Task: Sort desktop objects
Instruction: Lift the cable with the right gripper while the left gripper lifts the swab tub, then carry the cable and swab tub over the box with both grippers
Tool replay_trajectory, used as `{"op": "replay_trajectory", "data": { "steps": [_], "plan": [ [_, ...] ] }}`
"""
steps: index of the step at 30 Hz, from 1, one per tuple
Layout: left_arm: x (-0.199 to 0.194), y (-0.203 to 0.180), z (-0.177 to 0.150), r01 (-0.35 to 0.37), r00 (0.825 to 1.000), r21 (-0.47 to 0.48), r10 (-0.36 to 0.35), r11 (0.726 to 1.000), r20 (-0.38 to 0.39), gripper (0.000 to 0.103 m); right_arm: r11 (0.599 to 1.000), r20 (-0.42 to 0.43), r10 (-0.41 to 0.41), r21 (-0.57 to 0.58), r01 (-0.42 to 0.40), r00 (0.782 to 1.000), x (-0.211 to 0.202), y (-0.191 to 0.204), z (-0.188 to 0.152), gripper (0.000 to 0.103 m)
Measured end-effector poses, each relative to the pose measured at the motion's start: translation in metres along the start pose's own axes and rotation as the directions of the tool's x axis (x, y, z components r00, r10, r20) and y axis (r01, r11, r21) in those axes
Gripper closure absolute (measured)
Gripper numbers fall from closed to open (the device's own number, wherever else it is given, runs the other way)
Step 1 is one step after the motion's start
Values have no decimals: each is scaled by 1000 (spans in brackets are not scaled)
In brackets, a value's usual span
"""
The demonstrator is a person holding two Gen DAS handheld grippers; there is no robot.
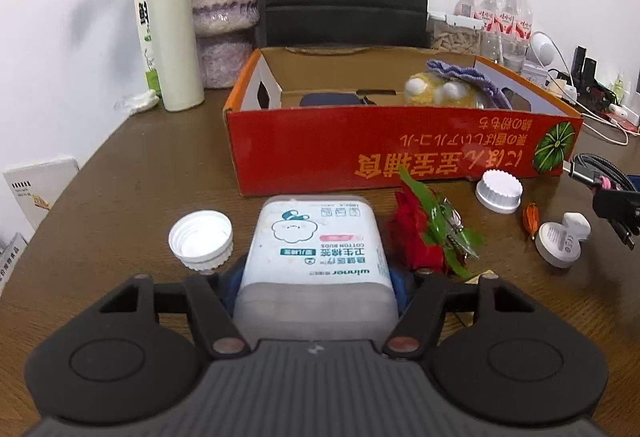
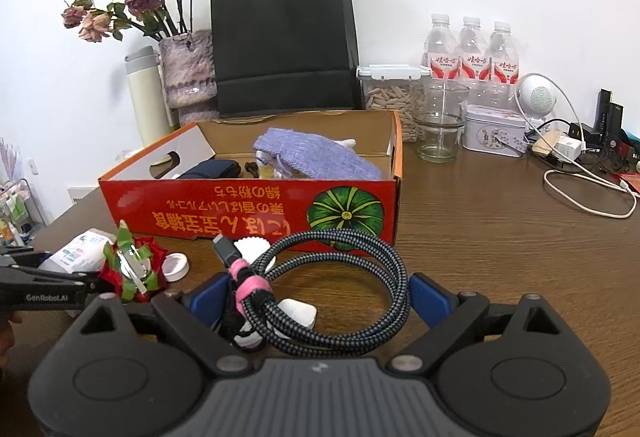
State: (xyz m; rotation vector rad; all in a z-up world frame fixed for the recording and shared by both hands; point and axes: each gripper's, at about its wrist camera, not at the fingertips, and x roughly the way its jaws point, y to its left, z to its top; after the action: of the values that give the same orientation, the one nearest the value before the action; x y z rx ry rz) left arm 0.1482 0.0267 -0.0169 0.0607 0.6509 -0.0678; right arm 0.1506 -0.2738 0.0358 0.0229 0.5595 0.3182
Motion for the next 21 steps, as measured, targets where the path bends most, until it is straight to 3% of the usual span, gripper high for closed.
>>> {"op": "replay_trajectory", "data": {
  "steps": [14,21],
  "plan": [
    [-48,-2,16,14,983,-29,-8,999,185,37,1000,37,13,7,-14,999,-14,-2,7,9],
    [-66,-3,49,44,959,-28,-34,999,283,37,999,101,35,-42,-31,994,-24,3,35,9]
  ]
}}
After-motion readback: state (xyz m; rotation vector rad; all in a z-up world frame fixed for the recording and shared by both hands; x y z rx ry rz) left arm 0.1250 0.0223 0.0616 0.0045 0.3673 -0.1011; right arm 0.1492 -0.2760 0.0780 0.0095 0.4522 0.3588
